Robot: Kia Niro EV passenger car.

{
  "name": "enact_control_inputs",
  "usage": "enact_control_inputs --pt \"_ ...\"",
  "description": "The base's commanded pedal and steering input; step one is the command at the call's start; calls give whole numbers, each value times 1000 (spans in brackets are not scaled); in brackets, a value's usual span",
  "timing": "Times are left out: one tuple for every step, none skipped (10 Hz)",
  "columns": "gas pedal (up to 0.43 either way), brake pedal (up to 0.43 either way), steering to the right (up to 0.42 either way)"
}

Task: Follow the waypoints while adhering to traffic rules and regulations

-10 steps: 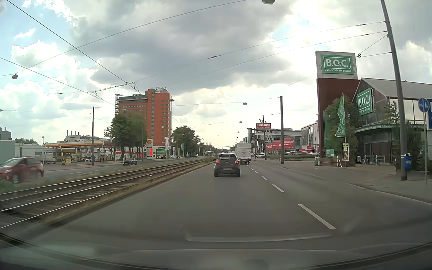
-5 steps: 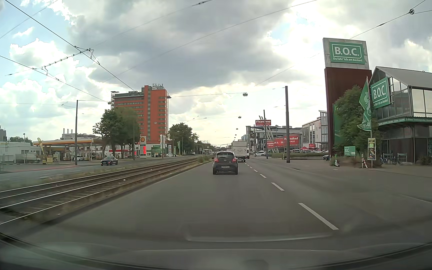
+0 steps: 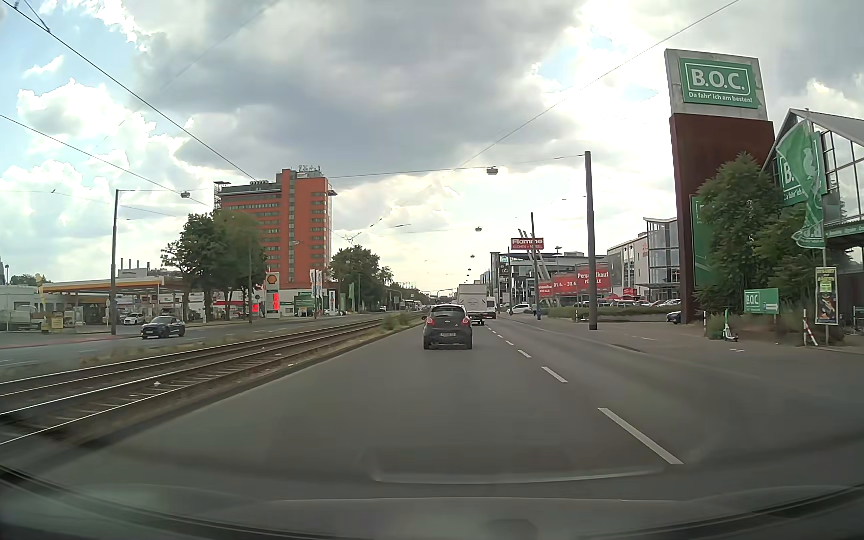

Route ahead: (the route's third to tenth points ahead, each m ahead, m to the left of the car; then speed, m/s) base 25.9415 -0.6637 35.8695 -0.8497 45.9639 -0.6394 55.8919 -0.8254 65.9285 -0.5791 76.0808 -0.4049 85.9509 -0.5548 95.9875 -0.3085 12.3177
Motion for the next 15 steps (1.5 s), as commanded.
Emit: enact_control_inputs --pt "0 30 2" --pt "0 30 1" --pt "0 30 0" --pt "0 30 0" --pt "0 30 0" --pt "0 30 0" --pt "0 30 0" --pt "0 30 0" --pt "0 30 0" --pt "0 30 0" --pt "0 30 0" --pt "0 30 0" --pt "0 30 0" --pt "0 30 0" --pt "0 30 1"
